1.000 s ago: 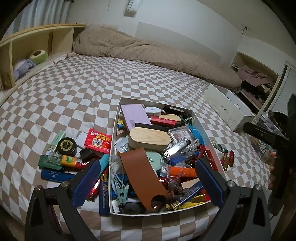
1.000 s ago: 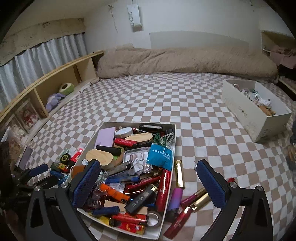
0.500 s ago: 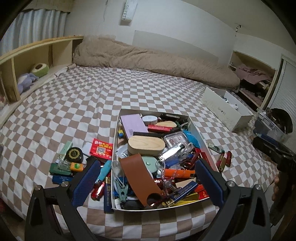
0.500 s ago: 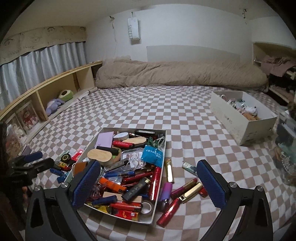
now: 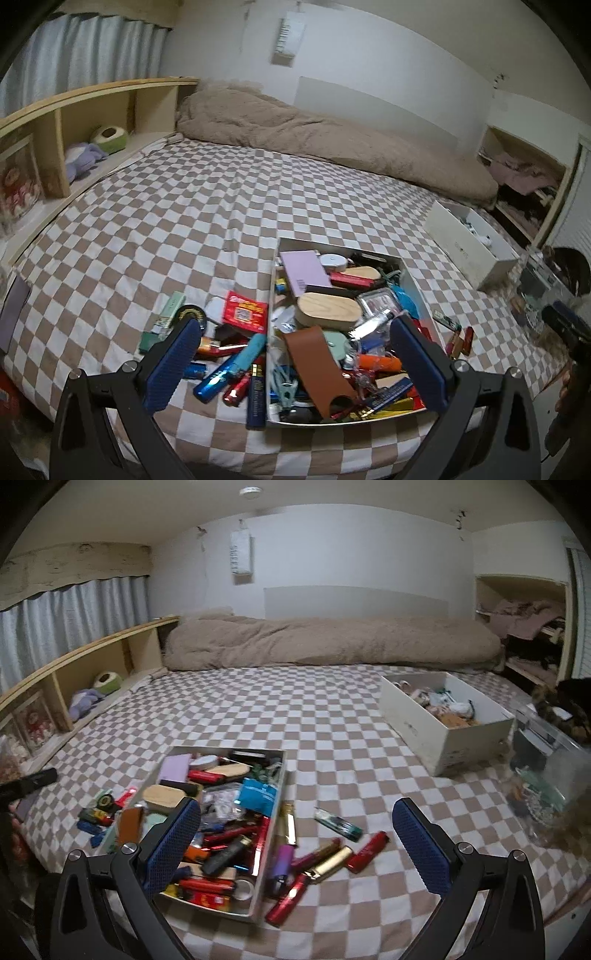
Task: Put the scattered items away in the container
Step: 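Lift both open tools away from the tray, then move the right tool to the red lighter while the left tool approaches the blue lighter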
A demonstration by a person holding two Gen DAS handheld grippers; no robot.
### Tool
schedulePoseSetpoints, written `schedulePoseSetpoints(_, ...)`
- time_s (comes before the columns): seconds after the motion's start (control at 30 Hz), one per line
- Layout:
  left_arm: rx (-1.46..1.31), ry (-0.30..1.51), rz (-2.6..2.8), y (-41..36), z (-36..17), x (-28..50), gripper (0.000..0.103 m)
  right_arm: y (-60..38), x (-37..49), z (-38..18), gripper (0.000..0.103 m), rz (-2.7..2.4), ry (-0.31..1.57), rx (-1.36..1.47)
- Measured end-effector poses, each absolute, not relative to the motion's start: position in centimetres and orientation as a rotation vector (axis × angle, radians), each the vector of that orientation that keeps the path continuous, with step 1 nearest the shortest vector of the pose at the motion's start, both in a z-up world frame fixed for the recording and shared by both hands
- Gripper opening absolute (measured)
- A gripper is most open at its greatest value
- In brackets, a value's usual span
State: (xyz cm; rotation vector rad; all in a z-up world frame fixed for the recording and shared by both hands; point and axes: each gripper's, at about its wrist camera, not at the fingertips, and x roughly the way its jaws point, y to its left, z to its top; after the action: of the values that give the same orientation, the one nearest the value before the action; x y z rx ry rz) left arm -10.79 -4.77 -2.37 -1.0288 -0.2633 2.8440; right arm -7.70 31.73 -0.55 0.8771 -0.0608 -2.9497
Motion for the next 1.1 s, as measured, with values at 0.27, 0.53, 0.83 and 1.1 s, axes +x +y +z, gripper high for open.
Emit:
schedulePoseSetpoints(0.27, -1.037, -0.253, 2.956, -8.5, -2.9, -10.6, 0.103, 34.3, -8.4, -3.1, 0.103, -3.005, 0.014, 1.007)
schedulePoseSetpoints(0.53, -1.131, -0.135, 3.025, -12.4, -5.5, -11.0, 0.103, 36.8, -9.3, -6.1, 0.103, -3.012, 0.076, 1.165)
schedulePoseSetpoints(0.83, -1.454, -0.175, 2.922, -16.5, -11.2, -11.4, 0.103, 39.6, -11.2, -10.9, 0.103, -2.959, 0.13, 1.375)
schedulePoseSetpoints(1.1, -1.652, -0.188, 2.844, -19.3, -15.9, -12.5, 0.103, 41.9, -13.2, -15.6, 0.103, -2.863, 0.078, 1.559)
